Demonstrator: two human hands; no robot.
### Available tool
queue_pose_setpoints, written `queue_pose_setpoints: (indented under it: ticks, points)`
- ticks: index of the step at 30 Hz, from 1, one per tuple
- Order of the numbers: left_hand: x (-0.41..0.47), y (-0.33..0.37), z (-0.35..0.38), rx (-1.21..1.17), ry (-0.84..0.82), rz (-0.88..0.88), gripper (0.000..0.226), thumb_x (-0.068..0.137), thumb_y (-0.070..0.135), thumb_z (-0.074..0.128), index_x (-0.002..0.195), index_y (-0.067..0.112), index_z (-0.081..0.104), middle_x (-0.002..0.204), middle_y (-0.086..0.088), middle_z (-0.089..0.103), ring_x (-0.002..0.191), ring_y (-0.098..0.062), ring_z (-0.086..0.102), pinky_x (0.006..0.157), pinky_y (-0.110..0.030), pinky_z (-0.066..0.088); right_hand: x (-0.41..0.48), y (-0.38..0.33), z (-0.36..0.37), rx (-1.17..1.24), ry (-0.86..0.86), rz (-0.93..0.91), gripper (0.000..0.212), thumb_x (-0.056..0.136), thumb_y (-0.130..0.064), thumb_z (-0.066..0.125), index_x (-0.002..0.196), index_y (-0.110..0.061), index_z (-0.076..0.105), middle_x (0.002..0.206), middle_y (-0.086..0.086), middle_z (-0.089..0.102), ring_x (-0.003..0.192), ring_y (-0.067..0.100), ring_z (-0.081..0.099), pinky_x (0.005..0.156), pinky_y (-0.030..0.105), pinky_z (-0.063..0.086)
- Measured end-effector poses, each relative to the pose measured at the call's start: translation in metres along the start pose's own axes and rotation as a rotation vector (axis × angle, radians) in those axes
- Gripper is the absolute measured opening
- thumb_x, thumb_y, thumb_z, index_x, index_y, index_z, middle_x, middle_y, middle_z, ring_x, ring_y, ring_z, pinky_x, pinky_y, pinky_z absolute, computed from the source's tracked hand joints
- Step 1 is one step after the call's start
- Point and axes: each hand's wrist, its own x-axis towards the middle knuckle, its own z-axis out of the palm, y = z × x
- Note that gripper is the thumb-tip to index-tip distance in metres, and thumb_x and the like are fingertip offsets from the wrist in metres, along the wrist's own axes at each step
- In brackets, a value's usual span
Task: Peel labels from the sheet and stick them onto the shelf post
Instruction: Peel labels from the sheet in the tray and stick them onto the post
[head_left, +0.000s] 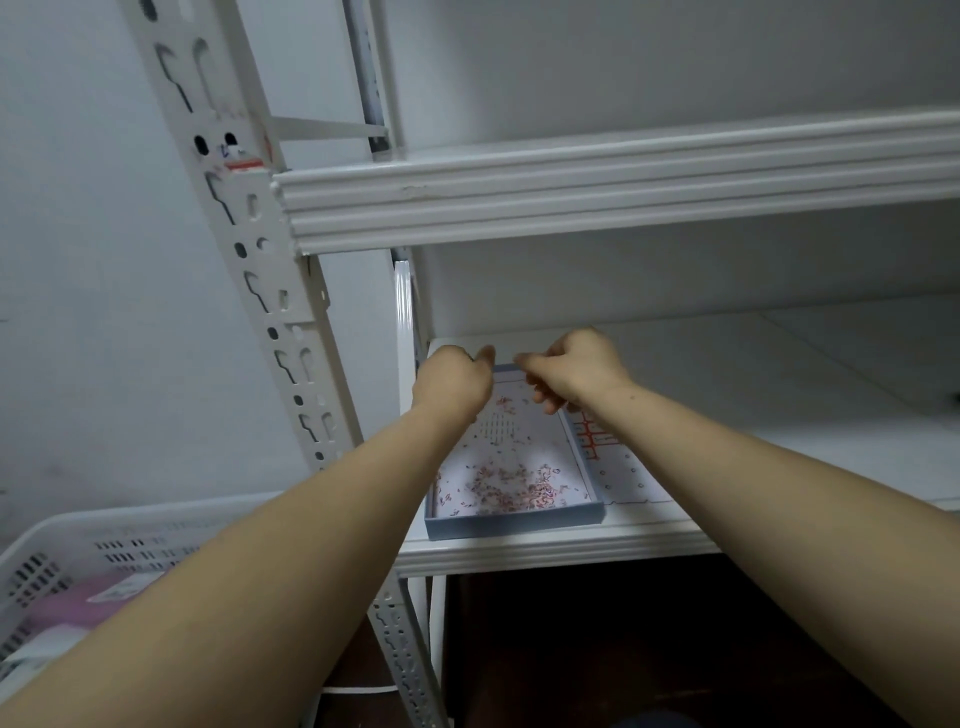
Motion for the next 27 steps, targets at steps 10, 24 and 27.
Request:
queue_pose_setpoints:
  ticks: [10, 24, 27]
  points:
    - [-0.051, 0.017, -0.058, 0.147, 0.189, 0.490, 0.029, 0.090, 0.012, 0.049, 0.112, 0.011, 0.068, 0.107, -0.006, 0.068, 0.099, -0.022, 0.060, 0.083, -0.029, 0.046, -0.036, -0.061, 0.001, -0.021, 0.009, -0.205, 0.020, 0.084, -0.011, 0.056, 0.066, -0.012, 0.065, 0.073, 0.011, 0.072, 0.066, 0.026, 0.070, 0.057, 0.034, 0.051]
    - [-0.059, 0.022, -0.167, -0.451, 0.677, 0.271, 0.056, 0.086, 0.022, 0.059, 0.137, 0.019, 0.036, 0.135, -0.005, 0.033, 0.123, -0.019, 0.034, 0.107, -0.036, 0.034, -0.075, -0.173, 0.001, 0.205, 0.247, -0.617, 0.010, 0.085, -0.016, 0.059, 0.078, -0.016, 0.065, 0.067, -0.005, 0.064, 0.058, 0.017, 0.063, 0.063, 0.030, 0.052]
    - [-0.050, 0.027, -0.188, -0.688, 0.490, 0.121, 0.066, 0.088, 0.033, 0.058, 0.146, 0.019, 0.030, 0.133, 0.002, 0.043, 0.115, -0.016, 0.043, 0.096, -0.029, 0.037, -0.069, -0.199, -0.003, 0.245, 0.313, -0.682, 0.015, 0.094, -0.018, 0.051, 0.097, -0.015, 0.065, 0.090, -0.004, 0.064, 0.086, 0.014, 0.058, 0.075, 0.023, 0.042]
